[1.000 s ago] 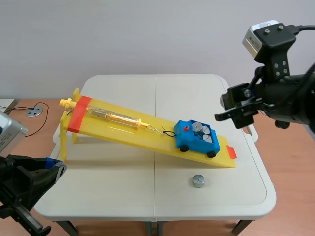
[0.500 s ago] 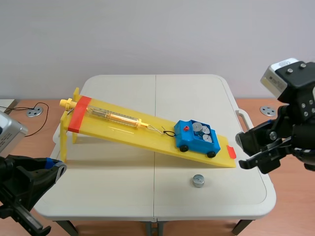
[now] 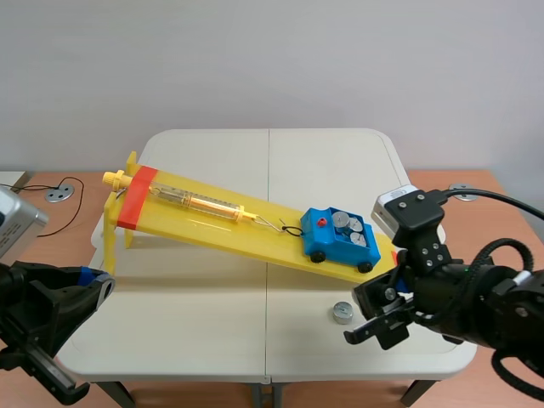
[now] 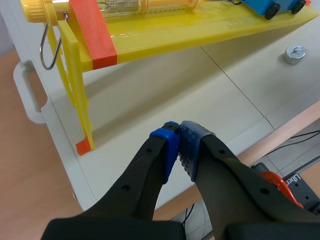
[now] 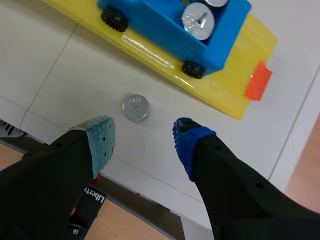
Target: Place the four metal weights on the blue cart on the ramp.
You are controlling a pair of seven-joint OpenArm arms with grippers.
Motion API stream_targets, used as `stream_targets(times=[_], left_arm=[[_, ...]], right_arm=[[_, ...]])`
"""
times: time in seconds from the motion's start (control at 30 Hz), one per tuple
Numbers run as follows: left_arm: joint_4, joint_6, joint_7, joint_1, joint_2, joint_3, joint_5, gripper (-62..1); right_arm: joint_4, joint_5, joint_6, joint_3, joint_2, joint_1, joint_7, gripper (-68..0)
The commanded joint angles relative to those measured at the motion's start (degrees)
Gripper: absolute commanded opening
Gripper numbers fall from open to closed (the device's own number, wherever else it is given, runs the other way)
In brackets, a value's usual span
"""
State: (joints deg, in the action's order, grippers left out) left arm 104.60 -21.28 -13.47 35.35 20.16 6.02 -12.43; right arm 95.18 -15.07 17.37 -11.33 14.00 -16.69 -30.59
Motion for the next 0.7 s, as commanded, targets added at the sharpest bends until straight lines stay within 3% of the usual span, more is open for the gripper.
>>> stream_targets(times=[0.0, 0.43, 0.67], left_arm=[[2.6, -1.2, 5.7, -1.2, -0.5, 0.4, -3.0, -58.2], [2.6, -1.2, 5.5, -1.2, -0.5, 0.4, -3.0, -58.2], [2.6, -1.2, 5.4, -1.2, -0.5, 0.4, -3.0, -58.2]], right_arm=[[1.9, 0.7, -0.9, -0.1, -0.2, 5.4, 8.3, -39.9], [-8.7, 7.4, -5.9, -6.2, -4.0, 10.7, 12.3, -39.9], [-13.1, 8.9, -7.1, -8.0, -5.4, 12.7, 14.1, -39.9]])
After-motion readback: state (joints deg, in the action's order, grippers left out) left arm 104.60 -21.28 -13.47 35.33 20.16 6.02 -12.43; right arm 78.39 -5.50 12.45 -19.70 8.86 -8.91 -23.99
